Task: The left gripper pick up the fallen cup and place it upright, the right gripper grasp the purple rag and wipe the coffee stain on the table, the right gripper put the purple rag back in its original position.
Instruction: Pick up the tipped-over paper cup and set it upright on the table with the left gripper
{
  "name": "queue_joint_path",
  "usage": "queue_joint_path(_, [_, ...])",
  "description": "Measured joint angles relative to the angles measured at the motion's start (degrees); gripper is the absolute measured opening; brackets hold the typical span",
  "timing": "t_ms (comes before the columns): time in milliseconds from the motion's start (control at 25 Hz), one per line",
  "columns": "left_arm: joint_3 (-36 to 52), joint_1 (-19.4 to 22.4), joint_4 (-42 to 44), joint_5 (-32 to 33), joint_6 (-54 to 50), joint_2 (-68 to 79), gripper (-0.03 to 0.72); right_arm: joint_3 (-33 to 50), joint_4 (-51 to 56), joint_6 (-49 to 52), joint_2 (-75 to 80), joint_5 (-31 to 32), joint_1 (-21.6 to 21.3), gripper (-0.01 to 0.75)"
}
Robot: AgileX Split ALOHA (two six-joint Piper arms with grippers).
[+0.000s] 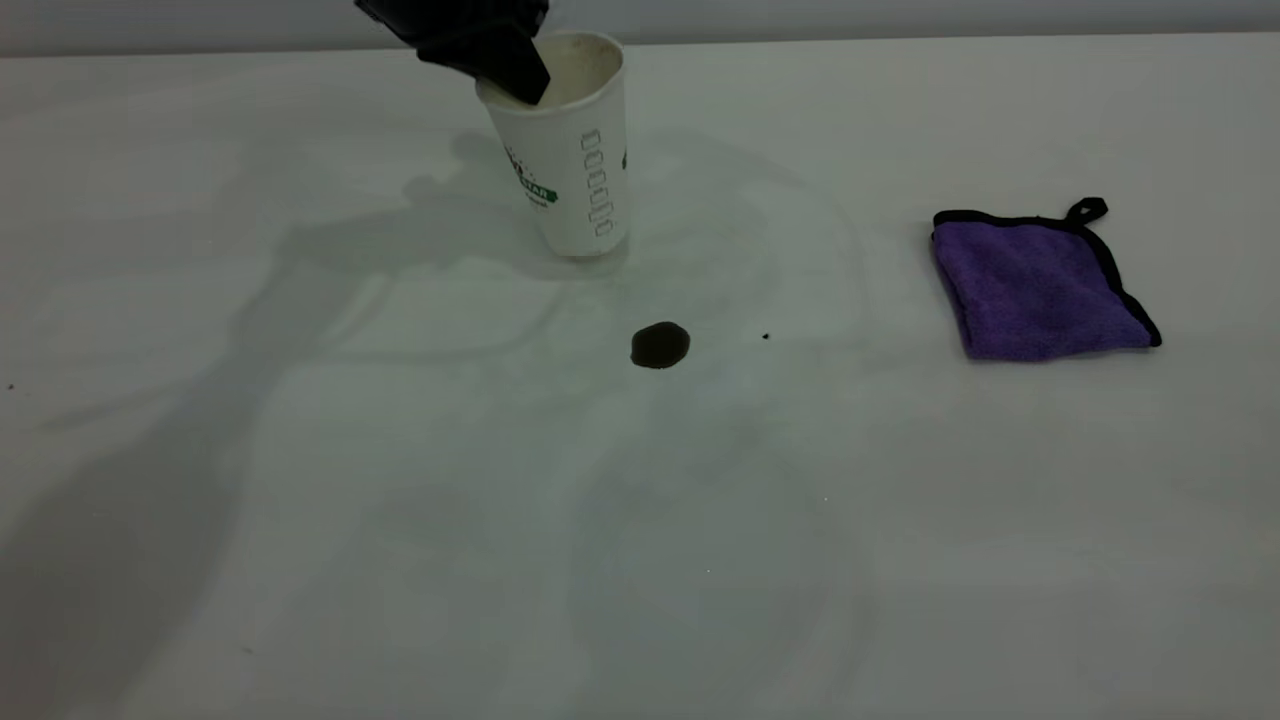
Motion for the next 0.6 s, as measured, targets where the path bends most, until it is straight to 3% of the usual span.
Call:
queue_joint_path(360, [0.0, 0.0, -0.3, -0.9, 0.3, 1.9, 0.084, 0.0, 0.0, 0.0, 0.0, 0.0, 0.0, 0.588])
queue_joint_path(480, [0.0, 0.0, -0.3, -1.3, 0.3, 2.0, 0.155, 0.0, 0.0, 0.0, 0.0, 0.0, 0.0, 0.588])
queue_joint_path(600, [0.0, 0.0, -0.3, -1.5, 0.3, 2.0, 0.284, 0.0, 0.0, 0.0, 0.0, 0.0, 0.0, 0.588])
